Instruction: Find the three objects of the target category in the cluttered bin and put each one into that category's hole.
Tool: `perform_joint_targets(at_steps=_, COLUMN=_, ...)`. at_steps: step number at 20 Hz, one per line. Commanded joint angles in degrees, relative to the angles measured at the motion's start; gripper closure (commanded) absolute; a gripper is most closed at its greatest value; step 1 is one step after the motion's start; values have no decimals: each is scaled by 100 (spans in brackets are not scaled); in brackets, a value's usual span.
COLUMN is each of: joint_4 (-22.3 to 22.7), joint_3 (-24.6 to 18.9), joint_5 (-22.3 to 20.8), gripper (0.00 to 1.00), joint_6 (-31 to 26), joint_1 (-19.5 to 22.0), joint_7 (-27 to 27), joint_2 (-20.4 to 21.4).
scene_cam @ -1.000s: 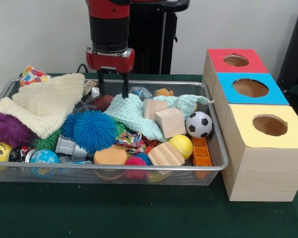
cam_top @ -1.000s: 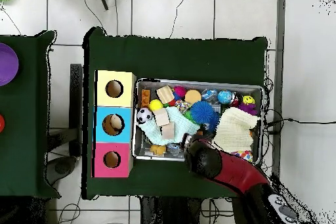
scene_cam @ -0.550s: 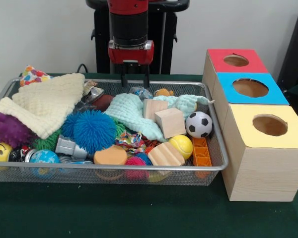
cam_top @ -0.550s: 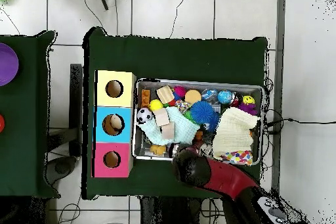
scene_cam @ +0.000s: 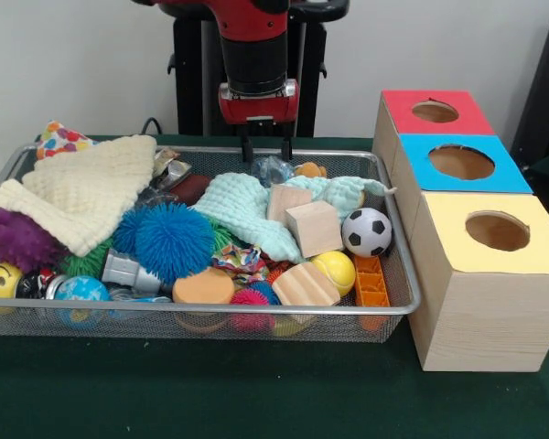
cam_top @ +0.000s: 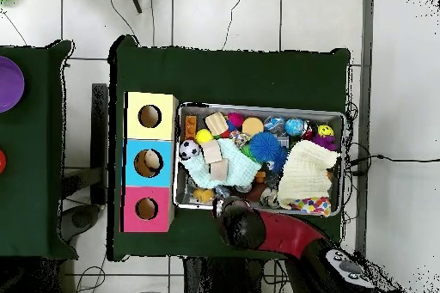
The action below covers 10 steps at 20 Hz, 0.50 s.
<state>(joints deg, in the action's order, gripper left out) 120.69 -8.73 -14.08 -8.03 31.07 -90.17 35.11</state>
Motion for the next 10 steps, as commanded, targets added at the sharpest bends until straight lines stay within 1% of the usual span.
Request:
perform_joint_targets(at_steps=1, joint_4=-33, joint_3=-576, joint_5=-580, gripper=0, joint_6=-363, joint_1=100, joint_7=83, joint_2=-365)
perform_joint_targets(at_steps=5, joint_4=-50, joint_3=-544, joint_5=-801, gripper=0, joint_6=-332, joint_1=124, joint_7=48, joint_2=-322)
perform_joint_targets(at_steps=10, joint_4=-312, joint_3=-453, joint_5=-1021, gripper=0, joint_6=-60, joint_1=177, joint_7=-7, joint_2=-599)
